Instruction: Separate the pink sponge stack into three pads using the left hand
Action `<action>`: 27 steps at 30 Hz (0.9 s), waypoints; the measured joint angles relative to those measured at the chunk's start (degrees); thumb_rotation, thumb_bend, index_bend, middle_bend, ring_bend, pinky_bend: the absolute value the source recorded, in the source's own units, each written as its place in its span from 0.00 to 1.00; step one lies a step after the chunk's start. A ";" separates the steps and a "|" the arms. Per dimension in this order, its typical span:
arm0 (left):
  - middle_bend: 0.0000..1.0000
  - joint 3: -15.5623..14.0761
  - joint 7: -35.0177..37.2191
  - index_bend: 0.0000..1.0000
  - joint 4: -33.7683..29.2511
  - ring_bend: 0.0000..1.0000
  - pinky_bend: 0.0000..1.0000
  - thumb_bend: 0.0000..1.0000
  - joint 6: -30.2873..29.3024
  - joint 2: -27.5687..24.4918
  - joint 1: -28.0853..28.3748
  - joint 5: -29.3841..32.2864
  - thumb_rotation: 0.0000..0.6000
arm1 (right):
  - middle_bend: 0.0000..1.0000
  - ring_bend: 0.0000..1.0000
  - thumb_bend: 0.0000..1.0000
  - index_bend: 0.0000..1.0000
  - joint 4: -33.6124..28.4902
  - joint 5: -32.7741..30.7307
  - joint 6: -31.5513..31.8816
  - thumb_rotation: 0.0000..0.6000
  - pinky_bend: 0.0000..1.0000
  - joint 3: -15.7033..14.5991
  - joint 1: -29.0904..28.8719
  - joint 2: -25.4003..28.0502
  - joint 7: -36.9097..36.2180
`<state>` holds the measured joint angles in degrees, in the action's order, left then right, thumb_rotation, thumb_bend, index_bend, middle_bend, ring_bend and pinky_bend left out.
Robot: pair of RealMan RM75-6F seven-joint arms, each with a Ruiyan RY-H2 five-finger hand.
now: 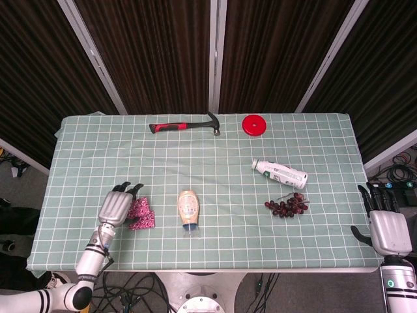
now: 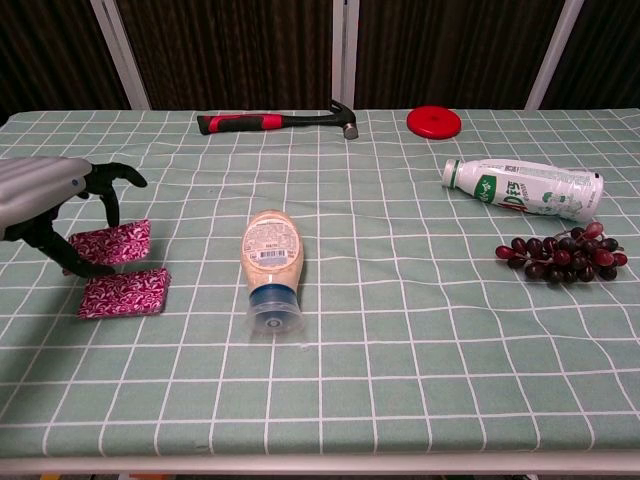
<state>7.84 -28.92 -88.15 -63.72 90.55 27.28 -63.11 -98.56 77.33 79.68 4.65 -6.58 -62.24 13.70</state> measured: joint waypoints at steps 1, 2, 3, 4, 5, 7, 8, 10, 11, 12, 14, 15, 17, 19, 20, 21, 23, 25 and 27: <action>0.49 0.52 0.27 0.17 0.60 0.14 0.23 0.18 0.59 -0.22 0.35 0.67 1.00 | 0.00 0.00 0.14 0.00 -0.11 0.01 0.02 1.00 0.00 0.02 -0.02 0.02 0.11; 0.49 1.01 0.54 0.17 1.28 0.14 0.23 0.18 1.21 -0.41 0.72 1.34 1.00 | 0.00 0.00 0.14 0.00 -0.19 0.01 0.04 1.00 0.00 0.04 -0.04 0.03 0.22; 0.49 1.59 0.90 0.17 2.30 0.14 0.23 0.19 1.96 -0.61 1.18 2.14 1.00 | 0.00 0.00 0.14 0.00 -0.29 -0.02 0.05 1.00 0.00 0.05 -0.06 0.04 0.36; 0.49 1.95 1.13 0.17 3.12 0.14 0.23 0.19 2.50 -0.71 1.53 2.70 1.00 | 0.00 0.00 0.14 0.00 -0.34 -0.04 0.06 1.00 0.00 0.04 -0.06 0.03 0.47; 0.49 2.27 1.36 0.17 3.99 0.14 0.23 0.19 3.06 -0.78 1.87 3.25 1.00 | 0.00 0.00 0.14 0.00 -0.39 -0.07 0.08 1.00 0.00 0.03 -0.06 0.03 0.55; 0.49 2.87 1.94 0.17 6.11 0.14 0.23 0.19 4.41 -0.81 2.61 4.54 1.00 | 0.00 0.00 0.14 0.00 -0.46 -0.16 0.09 1.00 0.00 0.04 -0.05 0.01 0.73; 0.49 3.05 2.18 0.17 7.03 0.14 0.23 0.19 4.88 -0.74 2.89 4.99 1.00 | 0.00 0.00 0.14 0.00 -0.48 -0.21 0.10 1.00 0.00 0.04 -0.05 0.01 0.79; 0.47 3.18 2.73 0.17 9.21 0.14 0.22 0.19 5.73 -0.35 3.39 5.67 1.00 | 0.00 0.00 0.14 0.00 -0.50 -0.32 0.10 1.00 0.00 0.04 -0.05 0.01 0.90; 0.45 3.14 3.03 0.17 10.12 0.14 0.22 0.19 6.10 -0.09 3.56 5.88 1.00 | 0.00 0.00 0.14 0.00 -0.50 -0.37 0.11 1.00 0.00 0.05 -0.04 0.00 0.93; 0.43 3.02 3.45 0.17 11.18 0.14 0.22 0.19 6.63 0.28 3.75 6.13 1.00 | 0.00 0.00 0.14 0.00 -0.50 -0.43 0.12 1.00 0.00 0.06 -0.03 -0.01 0.95; 0.37 2.67 4.02 0.17 12.41 0.13 0.21 0.18 7.22 0.85 3.94 6.35 1.00 | 0.00 0.00 0.14 0.00 -0.48 -0.44 0.16 1.00 0.00 0.06 -0.01 -0.02 0.96; 0.31 2.40 4.31 0.16 13.09 0.11 0.21 0.18 7.39 1.21 4.01 6.35 1.00 | 0.00 0.00 0.14 0.00 -0.48 -0.44 0.17 1.00 0.00 0.04 0.00 -0.03 0.98; 0.21 2.03 4.88 0.15 13.92 0.08 0.20 0.17 7.54 1.64 4.06 6.19 1.00 | 0.00 0.00 0.14 0.00 -0.46 -0.42 0.19 1.00 0.00 0.02 0.01 -0.04 0.98; 0.14 1.85 5.80 0.14 14.28 0.06 0.20 0.16 7.45 1.89 4.03 5.77 1.00 | 0.00 0.00 0.14 0.00 -0.34 -0.48 0.19 1.00 0.00 0.02 0.02 -0.06 0.95; 0.12 1.83 6.23 0.14 14.36 0.06 0.20 0.16 7.27 1.96 3.99 5.51 1.00 | 0.00 0.00 0.14 0.00 -0.27 -0.55 0.18 1.00 0.00 0.03 0.03 -0.08 0.92; 0.12 1.82 6.73 0.14 14.40 0.06 0.20 0.16 6.86 2.00 3.92 5.06 1.00 | 0.00 0.00 0.14 0.00 -0.18 -0.63 0.14 1.00 0.00 0.04 0.03 -0.11 0.83; 0.13 1.77 7.32 0.14 14.19 0.06 0.20 0.16 6.33 1.86 3.83 4.41 1.00 | 0.00 0.00 0.14 0.00 -0.03 -0.66 0.07 1.00 0.00 0.03 0.03 -0.17 0.69; 0.18 1.71 7.53 0.14 13.20 0.06 0.20 0.16 6.19 1.39 3.73 4.21 1.00 | 0.00 0.00 0.14 0.00 0.16 -0.69 -0.06 1.00 0.00 0.00 0.01 -0.27 0.54; 0.23 1.58 7.60 0.14 11.42 0.06 0.19 0.16 5.99 0.68 3.58 4.01 1.00 | 0.00 0.00 0.14 0.00 0.38 -0.79 -0.26 1.00 0.00 -0.03 -0.03 -0.38 0.34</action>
<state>9.41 -21.32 -76.73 -57.73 91.23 30.86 -59.10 -98.19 76.54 79.42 4.62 -6.61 -62.62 14.04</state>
